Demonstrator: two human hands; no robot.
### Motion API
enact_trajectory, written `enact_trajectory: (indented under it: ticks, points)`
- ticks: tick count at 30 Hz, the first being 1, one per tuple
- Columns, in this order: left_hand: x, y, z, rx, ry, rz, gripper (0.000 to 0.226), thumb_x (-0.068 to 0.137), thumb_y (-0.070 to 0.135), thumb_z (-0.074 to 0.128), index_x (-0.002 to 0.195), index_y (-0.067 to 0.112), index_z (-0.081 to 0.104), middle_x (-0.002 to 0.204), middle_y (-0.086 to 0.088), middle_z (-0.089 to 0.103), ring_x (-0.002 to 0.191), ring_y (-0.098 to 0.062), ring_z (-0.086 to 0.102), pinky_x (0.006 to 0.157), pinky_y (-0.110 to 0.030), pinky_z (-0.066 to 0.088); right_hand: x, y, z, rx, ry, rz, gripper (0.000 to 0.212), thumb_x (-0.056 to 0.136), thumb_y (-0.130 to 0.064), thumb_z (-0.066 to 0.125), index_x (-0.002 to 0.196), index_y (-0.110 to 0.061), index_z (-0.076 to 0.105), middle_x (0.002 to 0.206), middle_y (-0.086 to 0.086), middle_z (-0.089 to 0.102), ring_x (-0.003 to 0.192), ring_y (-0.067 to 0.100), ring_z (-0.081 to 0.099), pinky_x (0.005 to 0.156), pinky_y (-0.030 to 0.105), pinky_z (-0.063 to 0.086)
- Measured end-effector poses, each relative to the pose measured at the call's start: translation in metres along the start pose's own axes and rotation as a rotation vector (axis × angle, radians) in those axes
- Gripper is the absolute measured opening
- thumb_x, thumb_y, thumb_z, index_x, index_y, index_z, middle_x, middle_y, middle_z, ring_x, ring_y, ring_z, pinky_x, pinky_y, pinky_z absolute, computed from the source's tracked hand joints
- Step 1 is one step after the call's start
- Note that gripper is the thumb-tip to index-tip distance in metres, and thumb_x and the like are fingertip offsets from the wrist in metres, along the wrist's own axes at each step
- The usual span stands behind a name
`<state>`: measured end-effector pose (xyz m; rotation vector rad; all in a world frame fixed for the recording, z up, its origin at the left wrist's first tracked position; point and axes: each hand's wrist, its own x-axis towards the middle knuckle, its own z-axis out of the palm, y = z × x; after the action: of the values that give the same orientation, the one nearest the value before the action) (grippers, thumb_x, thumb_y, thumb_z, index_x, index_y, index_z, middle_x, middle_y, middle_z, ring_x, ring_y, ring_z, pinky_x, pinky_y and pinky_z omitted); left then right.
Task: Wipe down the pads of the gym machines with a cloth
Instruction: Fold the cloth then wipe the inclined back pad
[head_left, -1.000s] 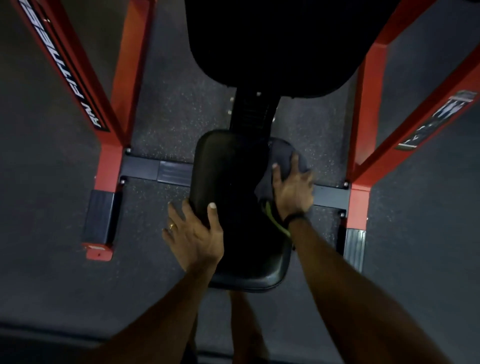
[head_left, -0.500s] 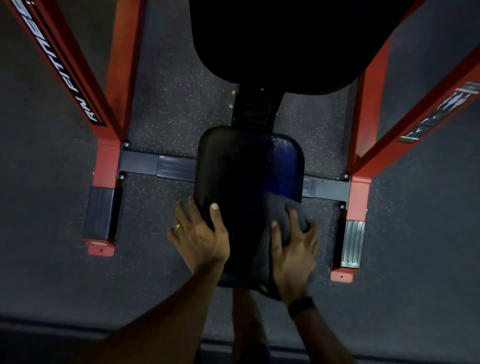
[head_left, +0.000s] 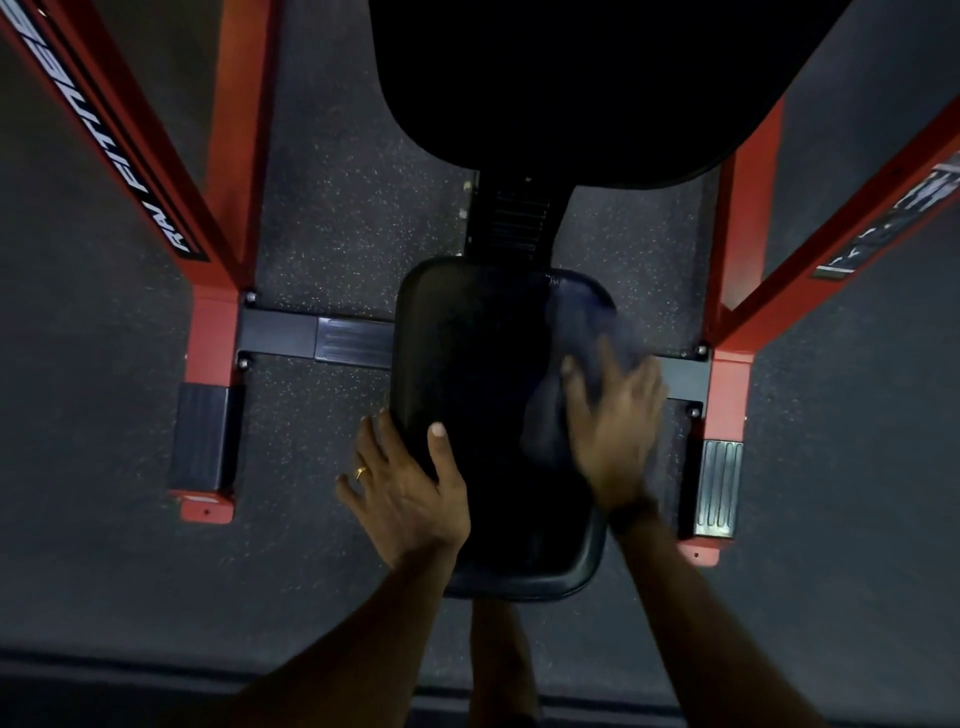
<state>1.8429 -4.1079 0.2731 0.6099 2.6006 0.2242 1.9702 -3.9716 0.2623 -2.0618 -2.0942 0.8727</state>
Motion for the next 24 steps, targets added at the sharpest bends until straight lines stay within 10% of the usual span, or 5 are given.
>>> enact_trajectory:
  ticks: [4,14,24]
  points:
    - [0.001,0.001,-0.002,0.002,-0.005,-0.013,0.075,0.099,0.062,0.017,0.145,0.009,0.044,0.148,-0.018,0.047,0.132,-0.035,0.048,0.111,-0.061,0.03,-0.098,0.001,-0.009,-0.08,-0.022,-0.037,0.057,0.094,-0.06,0.04,0.144,-0.034,0.046,0.154,0.008,0.025,0.137,0.032,0.024,0.106,0.061,0.033]
    - [0.0,0.003,-0.001,0.02,-0.002,-0.019,0.077,0.1,0.063,0.009,0.148,0.01,0.04,0.153,-0.015,0.043,0.138,-0.032,0.043,0.115,-0.059,0.024,0.114,-0.052,0.028,-0.405,-0.038,-0.022,0.06,0.101,-0.06,0.033,0.136,-0.016,0.054,0.136,0.02,0.05,0.124,0.042,0.045,0.1,0.056,0.033]
    - [-0.002,0.001,0.001,0.031,0.012,0.013,0.079,0.1,0.062,0.009,0.15,0.008,0.038,0.157,-0.012,0.038,0.147,-0.032,0.032,0.118,-0.06,0.016,0.112,-0.122,0.072,-0.455,-0.07,-0.215,0.056,0.097,-0.062,0.033,0.119,-0.023,0.068,0.125,0.013,0.063,0.125,0.034,0.049,0.109,0.056,0.02]
